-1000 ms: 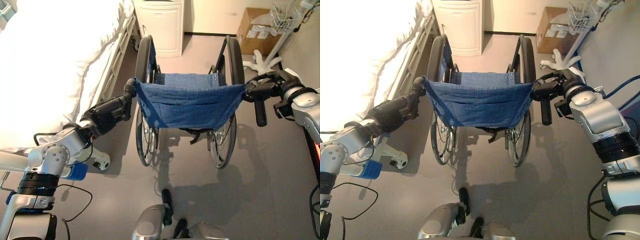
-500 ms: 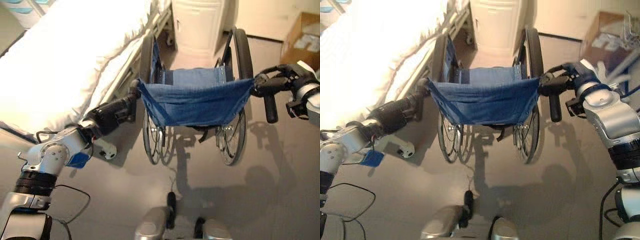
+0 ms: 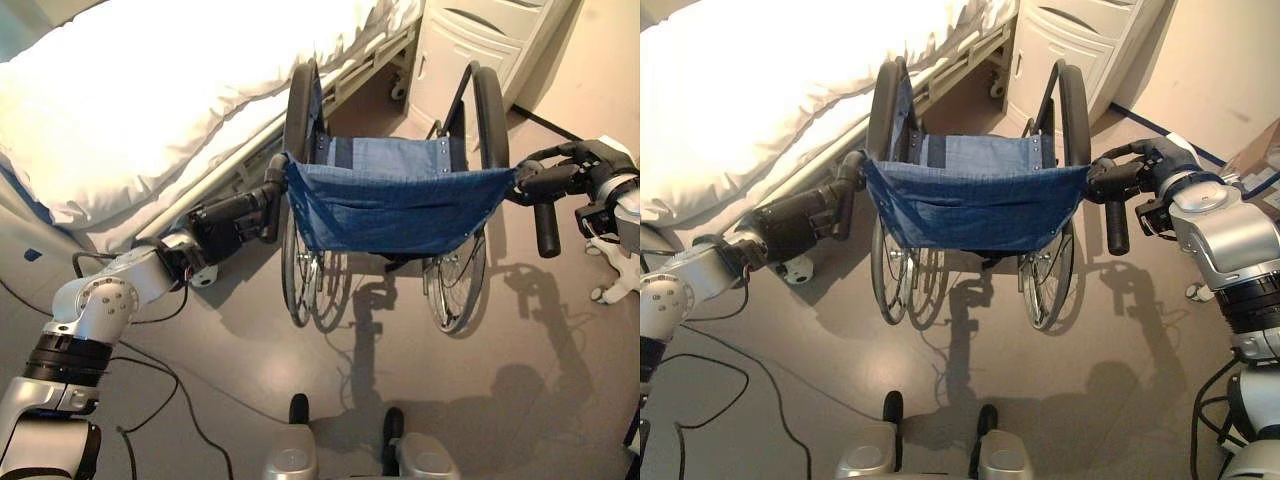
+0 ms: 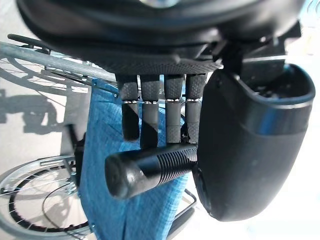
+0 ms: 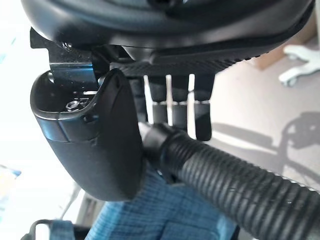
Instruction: Push the wheelchair next to the bed
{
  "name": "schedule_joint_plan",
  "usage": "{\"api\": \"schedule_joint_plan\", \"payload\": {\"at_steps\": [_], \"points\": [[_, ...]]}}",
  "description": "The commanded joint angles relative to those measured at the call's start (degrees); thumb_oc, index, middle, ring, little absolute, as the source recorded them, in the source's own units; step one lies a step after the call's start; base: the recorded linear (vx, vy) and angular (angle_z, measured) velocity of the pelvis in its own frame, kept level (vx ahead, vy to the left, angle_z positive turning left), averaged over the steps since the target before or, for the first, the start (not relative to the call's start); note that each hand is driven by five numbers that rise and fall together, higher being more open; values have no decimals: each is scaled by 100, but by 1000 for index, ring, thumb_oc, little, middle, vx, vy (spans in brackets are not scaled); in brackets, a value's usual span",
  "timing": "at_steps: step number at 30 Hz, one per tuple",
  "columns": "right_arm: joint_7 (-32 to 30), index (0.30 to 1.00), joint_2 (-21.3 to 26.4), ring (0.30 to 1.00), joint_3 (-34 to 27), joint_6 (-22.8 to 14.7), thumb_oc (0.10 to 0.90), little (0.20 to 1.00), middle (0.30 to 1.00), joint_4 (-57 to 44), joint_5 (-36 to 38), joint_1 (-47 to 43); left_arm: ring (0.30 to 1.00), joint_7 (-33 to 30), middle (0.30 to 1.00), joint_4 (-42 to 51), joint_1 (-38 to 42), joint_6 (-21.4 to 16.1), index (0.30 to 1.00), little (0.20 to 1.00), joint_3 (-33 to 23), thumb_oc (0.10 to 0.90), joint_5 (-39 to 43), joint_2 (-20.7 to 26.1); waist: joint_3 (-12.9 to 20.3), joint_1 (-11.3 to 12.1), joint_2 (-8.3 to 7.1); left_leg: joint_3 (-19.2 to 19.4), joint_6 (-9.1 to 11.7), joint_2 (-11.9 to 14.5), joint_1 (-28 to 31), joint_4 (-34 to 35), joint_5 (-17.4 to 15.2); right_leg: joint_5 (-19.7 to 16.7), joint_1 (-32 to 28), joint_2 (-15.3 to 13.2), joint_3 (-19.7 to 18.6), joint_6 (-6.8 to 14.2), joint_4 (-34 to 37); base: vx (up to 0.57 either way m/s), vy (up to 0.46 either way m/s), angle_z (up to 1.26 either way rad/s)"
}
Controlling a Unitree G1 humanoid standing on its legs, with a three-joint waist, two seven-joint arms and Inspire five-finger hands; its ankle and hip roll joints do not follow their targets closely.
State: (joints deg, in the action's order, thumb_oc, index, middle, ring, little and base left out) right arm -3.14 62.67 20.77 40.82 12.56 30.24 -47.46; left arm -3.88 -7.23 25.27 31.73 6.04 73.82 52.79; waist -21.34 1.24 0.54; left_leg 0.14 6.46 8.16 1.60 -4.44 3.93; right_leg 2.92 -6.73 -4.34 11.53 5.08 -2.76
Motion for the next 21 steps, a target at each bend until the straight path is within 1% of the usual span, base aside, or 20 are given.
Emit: {"api": "schedule_joint_plan", "payload": {"at_steps": [1,2,3,4,5,7,8,9,10,11,12,13,14,15,16,17,18,21], "points": [[272,300,-1006,300,467,-1035,400,300,300,-673,556,-857,300,374,300,579,520,-1102,300,300,-932,400,84,245,1646,539,-340,-21,-15,-29,-93,-997,42,-322,352,-161,-227,-13,172,77,-151,2],[268,300,-1025,300,468,-1042,400,300,300,-668,542,-845,300,371,300,581,502,-1107,300,300,-941,400,74,229,1634,539,-342,-3,1,-17,-141,-1141,114,-311,334,-136,-210,-49,177,84,-185,4],[276,300,-1062,300,468,-1049,400,300,300,-652,507,-825,300,370,300,565,474,-1104,300,300,-959,400,28,194,1596,543,-343,11,49,2,-294,-1531,285,-298,292,-86,-169,-132,182,75,-148,5],[284,300,-1075,300,469,-1064,400,300,300,-643,478,-793,300,394,300,531,460,-1077,300,300,-983,400,-37,165,1553,543,-353,36,64,-13,-426,-1827,350,-293,251,-63,-138,-192,180,93,-138,1],[301,300,-1082,300,451,-1064,400,300,300,-643,455,-766,300,402,300,513,448,-1066,300,300,-989,400,-73,139,1521,536,-349,40,60,-38,-536,-2006,348,-291,209,-44,-124,-227,180,109,-75,-3],[288,300,-1082,300,436,-1045,400,300,300,-650,470,-741,300,435,300,494,442,-1043,300,300,-1001,400,-152,121,1489,544,-341,12,32,-118,-622,-2014,301,-288,153,-23,-130,-242,183,100,-4,-3],[275,300,-1085,300,422,-1042,400,300,300,-656,473,-708,300,466,300,483,423,-1039,300,300,-1019,400,-167,135,1476,560,-329,-17,-3,-203,-626,-1878,229,-279,126,-21,-140,-223,182,160,66,-1],[254,300,-1142,300,407,-1024,400,300,300,-688,420,-640,300,517,300,466,370,-1042,300,300,-1068,400,-146,178,1486,590,-250,-67,-47,-323,-587,-1338,187,-250,95,28,-171,-179,170,257,166,3],[209,300,-1190,300,422,-997,400,300,300,-715,399,-613,300,545,300,457,342,-1077,300,300,-1087,400,-155,188,1510,605,-171,-44,-29,-306,-536,-648,285,-196,31,67,-166,-151,192,227,161,6],[210,300,-1195,300,424,-992,400,300,300,-719,392,-610,300,550,300,455,337,-1081,300,300,-1088,400,-156,188,1505,610,-170,-33,-26,-307,-500,-554,316,-189,13,64,-169,-148,197,252,221,4],[139,300,-1226,300,429,-974,400,300,300,-785,401,-545,300,557,300,448,341,-1145,300,300,-1045,400,-142,170,1516,651,-94,-161,25,-279,-580,-49,556,-144,-83,88,-170,-140,247,204,207,-1],[115,300,-1234,300,397,-959,400,300,300,-846,412,-474,300,557,300,478,316,-1181,300,300,-1039,400,-166,144,1513,696,-46,-325,53,-267,-678,191,834,-147,-127,96,-217,-145,268,232,235,-9],[123,300,-1228,300,377,-952,400,300,300,-868,425,-447,300,546,300,508,293,-1174,300,300,-1055,400,-174,132,1510,716,-41,-405,60,-276,-727,194,867,-127,-155,82,-250,-137,266,176,182,-23],[162,300,-1196,300,342,-943,400,300,300,-899,452,-407,300,544,300,552,247,-1134,300,300,-1106,400,-190,128,1507,735,-52,-474,47,-303,-767,163,807,-96,-198,33,-281,-111,251,195,186,-43],[208,300,-1145,300,279,-928,400,300,300,-933,505,-346,300,569,300,579,220,-1052,300,300,-1171,400,-193,159,1517,728,-84,-407,-4,-355,-728,156,559,-67,-242,-69,-276,-55,219,183,182,-51],[220,300,-1131,300,255,-920,400,300,300,-950,520,-318,300,574,300,581,226,-1019,300,300,-1177,400,-177,173,1527,718,-91,-367,-21,-373,-701,171,475,-62,-247,-105,-263,-33,201,205,224,-56],[263,300,-1098,300,173,-927,400,300,300,-1019,533,-186,300,539,300,573,263,-976,300,300,-1157,400,-144,218,1565,672,-96,-263,-62,-418,-601,223,299,-60,-238,-203,-220,31,137,187,213,-44],[311,300,-1047,300,10,-1023,400,300,300,-1087,501,96,300,463,300,523,439,-903,300,300,-1029,400,-83,292,1632,614,-106,-172,-177,-568,-458,224,104,-104,-208,-371,-228,146,67,188,209,-17]]}}
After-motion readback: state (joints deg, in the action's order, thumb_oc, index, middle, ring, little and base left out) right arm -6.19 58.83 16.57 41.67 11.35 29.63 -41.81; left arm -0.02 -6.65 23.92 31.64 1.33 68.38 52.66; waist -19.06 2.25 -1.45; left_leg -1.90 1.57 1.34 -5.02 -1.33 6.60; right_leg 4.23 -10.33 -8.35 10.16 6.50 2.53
